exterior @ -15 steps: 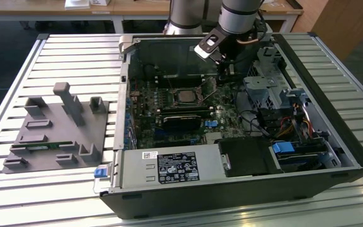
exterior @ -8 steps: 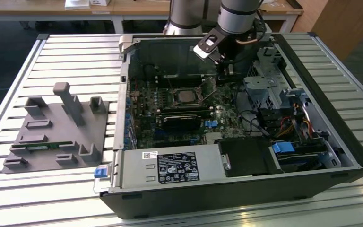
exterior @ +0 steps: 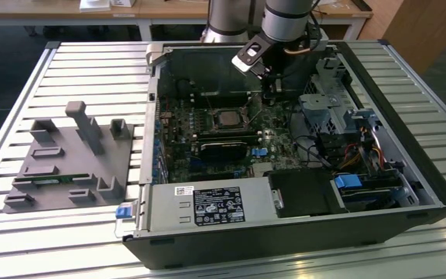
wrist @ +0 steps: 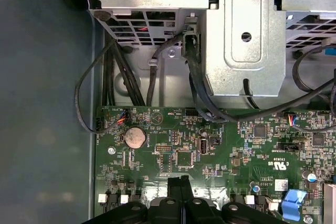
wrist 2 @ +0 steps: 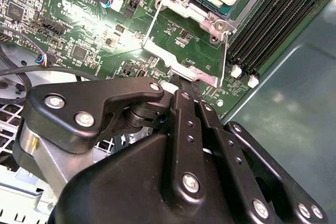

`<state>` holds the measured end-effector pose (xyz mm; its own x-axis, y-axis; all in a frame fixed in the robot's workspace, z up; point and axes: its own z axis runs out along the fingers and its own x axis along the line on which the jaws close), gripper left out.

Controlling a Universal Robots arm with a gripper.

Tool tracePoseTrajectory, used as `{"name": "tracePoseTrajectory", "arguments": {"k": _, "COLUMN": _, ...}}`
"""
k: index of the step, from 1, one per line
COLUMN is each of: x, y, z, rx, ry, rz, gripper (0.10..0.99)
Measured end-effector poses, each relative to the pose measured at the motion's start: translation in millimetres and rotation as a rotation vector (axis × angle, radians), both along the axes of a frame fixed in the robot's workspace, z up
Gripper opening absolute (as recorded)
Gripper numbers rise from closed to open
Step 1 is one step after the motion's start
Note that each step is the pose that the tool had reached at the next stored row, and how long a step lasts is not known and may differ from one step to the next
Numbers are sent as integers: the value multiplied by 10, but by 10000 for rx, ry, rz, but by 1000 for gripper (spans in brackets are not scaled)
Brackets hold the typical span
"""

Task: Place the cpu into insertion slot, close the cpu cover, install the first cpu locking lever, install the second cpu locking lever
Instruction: 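Close the cpu cover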

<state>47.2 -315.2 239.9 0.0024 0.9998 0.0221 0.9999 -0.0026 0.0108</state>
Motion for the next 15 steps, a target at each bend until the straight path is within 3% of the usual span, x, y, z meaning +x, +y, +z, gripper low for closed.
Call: {"name": "tracePoseTrajectory", "arguments": {"k": 15, "x": -80, "y": 0, "z": 0, "rx": 0, "ry": 0, "rz": -1, "gripper": 106}}
